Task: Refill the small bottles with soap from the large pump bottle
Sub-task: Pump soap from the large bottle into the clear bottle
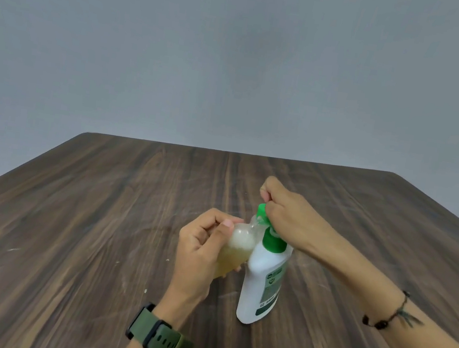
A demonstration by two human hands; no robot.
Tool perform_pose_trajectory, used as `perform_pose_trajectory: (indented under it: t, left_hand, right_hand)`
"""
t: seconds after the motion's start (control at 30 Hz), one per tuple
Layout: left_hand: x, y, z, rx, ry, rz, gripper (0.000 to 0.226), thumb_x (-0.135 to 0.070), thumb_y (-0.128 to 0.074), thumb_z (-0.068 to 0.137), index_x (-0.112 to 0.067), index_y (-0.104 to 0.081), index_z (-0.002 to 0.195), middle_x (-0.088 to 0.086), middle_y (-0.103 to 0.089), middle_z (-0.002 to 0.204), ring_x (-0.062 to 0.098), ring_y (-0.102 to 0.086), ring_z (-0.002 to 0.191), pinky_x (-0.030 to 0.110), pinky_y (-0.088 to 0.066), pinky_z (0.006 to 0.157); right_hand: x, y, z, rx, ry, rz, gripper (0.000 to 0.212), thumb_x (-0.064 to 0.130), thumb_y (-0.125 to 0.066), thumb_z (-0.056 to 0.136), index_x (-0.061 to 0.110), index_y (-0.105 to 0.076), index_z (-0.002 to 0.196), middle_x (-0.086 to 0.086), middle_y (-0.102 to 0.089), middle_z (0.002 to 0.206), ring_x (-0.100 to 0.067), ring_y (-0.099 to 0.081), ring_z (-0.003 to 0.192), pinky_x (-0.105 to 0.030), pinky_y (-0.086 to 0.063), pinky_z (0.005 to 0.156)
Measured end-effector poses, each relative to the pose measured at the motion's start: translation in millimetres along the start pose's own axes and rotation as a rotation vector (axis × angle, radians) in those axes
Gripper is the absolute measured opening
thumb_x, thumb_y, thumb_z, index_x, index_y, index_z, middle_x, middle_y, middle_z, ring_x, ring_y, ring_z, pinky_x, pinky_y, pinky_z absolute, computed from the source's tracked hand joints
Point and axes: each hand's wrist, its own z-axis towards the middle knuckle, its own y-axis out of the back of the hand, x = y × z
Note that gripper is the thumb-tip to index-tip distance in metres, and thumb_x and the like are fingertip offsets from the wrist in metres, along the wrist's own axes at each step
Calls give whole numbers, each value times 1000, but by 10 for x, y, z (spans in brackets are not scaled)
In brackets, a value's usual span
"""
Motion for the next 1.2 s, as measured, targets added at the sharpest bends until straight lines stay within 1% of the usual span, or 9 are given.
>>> perform_pose_trajectory:
  t: [0.13,0.27,0.4,0.53,0.7,0.87,1.03,1.2]
  left_hand:
    - [-9,-13,0,3,5,-11,19,-17,-52,80,-3,-64,76,6,-66,63,18,-58,43,18,-40,33]
    - [3,-22,-7,-5,2,-14,19,-17,-52,79,-4,-65,75,6,-66,63,18,-59,44,19,-41,33]
    - [8,-31,-19,-6,-3,-34,19,-16,-50,81,-2,-62,77,5,-67,65,20,-59,45,19,-40,33]
    - [14,-23,-15,1,-8,-20,19,-17,-50,81,-3,-63,77,6,-67,65,19,-59,46,19,-41,33]
    - [36,-21,-20,-12,1,-26,18,-17,-51,80,-5,-64,75,4,-67,65,18,-60,46,19,-40,33]
    - [14,-32,-20,-20,6,-61,18,-17,-51,80,-5,-64,75,6,-67,65,19,-59,44,18,-39,33]
    - [27,-21,-31,-20,6,-45,17,-16,-51,80,-6,-64,75,5,-67,64,18,-59,44,18,-39,33]
    - [29,-16,-25,-20,-1,-37,17,-16,-51,79,-7,-65,74,5,-67,64,19,-59,44,19,-39,33]
  right_hand:
    - [8,19,-3,8,20,-39,25,2,-30,87,22,-29,72,1,-41,66,-18,-37,62,-33,-29,59]
    - [-3,7,-15,0,15,-45,19,6,-28,90,19,-30,76,0,-40,66,-18,-34,61,-32,-28,59]
    - [18,28,-17,-1,26,-44,24,4,-28,89,22,-29,72,0,-40,67,-18,-35,62,-33,-29,60]
    - [0,8,-29,-2,18,-60,18,6,-27,91,18,-31,78,0,-40,66,-18,-35,62,-34,-29,61]
    - [-3,-18,-33,-12,3,-60,16,6,-26,91,16,-32,79,0,-40,65,-18,-35,61,-35,-30,61]
    - [26,36,-8,0,-2,-51,21,4,-29,89,20,-31,75,1,-40,65,-17,-34,61,-33,-29,59]
    - [21,-4,-32,2,3,-72,16,4,-27,90,16,-32,80,0,-40,66,-17,-34,61,-33,-29,60]
    - [11,-2,-23,11,-4,-60,17,5,-27,90,17,-31,79,-1,-40,66,-17,-34,62,-34,-29,60]
